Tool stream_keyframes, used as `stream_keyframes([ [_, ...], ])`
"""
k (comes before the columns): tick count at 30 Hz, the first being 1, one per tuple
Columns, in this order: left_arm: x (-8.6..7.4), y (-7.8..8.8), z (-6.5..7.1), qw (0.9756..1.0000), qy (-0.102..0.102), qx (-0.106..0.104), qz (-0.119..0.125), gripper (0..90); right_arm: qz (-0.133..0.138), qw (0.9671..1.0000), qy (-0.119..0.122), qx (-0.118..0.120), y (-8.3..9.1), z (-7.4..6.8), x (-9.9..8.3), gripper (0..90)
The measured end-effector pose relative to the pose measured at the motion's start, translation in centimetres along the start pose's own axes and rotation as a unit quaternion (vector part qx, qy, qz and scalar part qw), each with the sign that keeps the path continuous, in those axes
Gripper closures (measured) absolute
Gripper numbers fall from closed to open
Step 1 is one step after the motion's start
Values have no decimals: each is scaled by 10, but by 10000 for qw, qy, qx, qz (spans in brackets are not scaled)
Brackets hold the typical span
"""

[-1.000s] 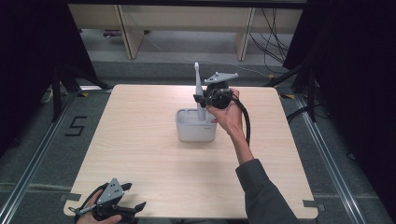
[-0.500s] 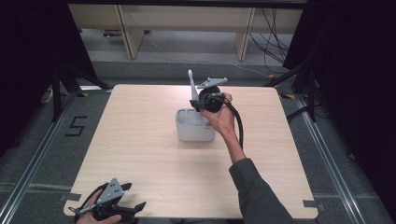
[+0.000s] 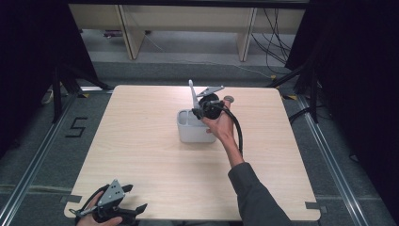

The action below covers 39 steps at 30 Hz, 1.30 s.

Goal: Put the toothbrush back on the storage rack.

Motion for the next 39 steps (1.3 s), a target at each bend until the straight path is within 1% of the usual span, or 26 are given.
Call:
stream_keyframes([
  [1,0,1,-1,10000,-43,-11,-40,149,54,9999,117,-5,-2,2,0,667],
  [2,-1,2,-3,9998,-173,25,-126,149,53,9999,125,-61,-2,2,-1,667],
  [3,-1,2,-4,9997,-202,32,-126,149,49,9999,150,-54,-3,2,-2,667],
  [4,-1,1,-5,9995,-297,36,-99,149,3,9999,99,-43,-4,2,-4,667],
  [5,-1,1,-5,9995,-297,36,-99,149,3,9999,99,-43,-4,2,-4,667],
  [6,0,0,0,10000,6,-13,22,149,-8,9999,96,-57,-6,2,-6,667],
  [9,0,-1,0,10000,6,-4,35,149,-34,9999,128,-67,-9,4,-8,666],
  [10,0,0,0,10000,6,-4,25,149,-103,9999,5,-72,-9,4,-10,666],
  [11,0,0,0,10000,6,-4,25,149,-73,9999,134,-59,-11,6,-10,666],
  [13,0,0,0,10000,-12,4,-15,149,-98,9999,34,-102,-12,6,-13,666],
  [14,0,0,0,10000,30,3,-21,149,-95,9999,123,-73,-14,8,-13,666],
  [15,0,0,0,10000,-7,5,-43,149,-94,9999,-39,-69,-15,6,-15,666],
  [16,0,0,0,10000,-11,-9,-15,149,-145,9998,39,-101,-15,8,-15,666],
  [18,0,1,-1,10000,-49,-14,-60,149,-191,9998,3,-59,-16,7,-16,666],
  [19,0,1,-1,10000,-49,-14,-60,149,-91,9999,62,-79,-19,8,-17,666],
  [20,0,0,0,10000,-1,-3,-4,149,-210,9998,-4,-54,-18,7,-18,666],
  [21,0,0,0,10000,-1,-10,24,149,-204,9997,89,-53,-19,8,-18,666],
  [23,0,0,0,10000,4,-2,27,149,-225,9997,4,-68,-20,8,-18,665],
  [24,0,0,0,10000,5,-1,25,149,-177,9998,-7,-66,-20,8,-19,665],
  [28,0,0,0,10000,1,-2,3,149,-195,9998,-18,-37,-20,8,-19,664],
  [29,0,0,0,10000,1,-2,3,149,-169,9998,32,-44,-20,9,-19,663],
  [33,0,0,0,10000,-7,-4,-10,149,-186,9998,-35,-28,-19,8,-19,645],
  [34,-1,1,-2,9999,-128,15,-98,149,-143,9999,-35,-50,-19,9,-18,635],
  [35,-1,0,-1,9999,-111,10,-91,149,-155,9999,-48,-47,-19,8,-18,634],
  [36,0,0,0,10000,-16,-8,-35,149,-155,9999,-41,-64,-20,8,-18,639],
  [39,0,0,0,10000,4,-8,-16,149,-206,9998,-49,-59,-21,7,-18,656],
])
Point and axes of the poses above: each handheld gripper's, and its own axes: y roughly backward along the jaws, x roughly out of its top, z roughly to its right, the point moved 3 cm from there along -y, roughly forward along the jaws, and after that the axes turned 13 degrees about -y, right-handed, at the moved point
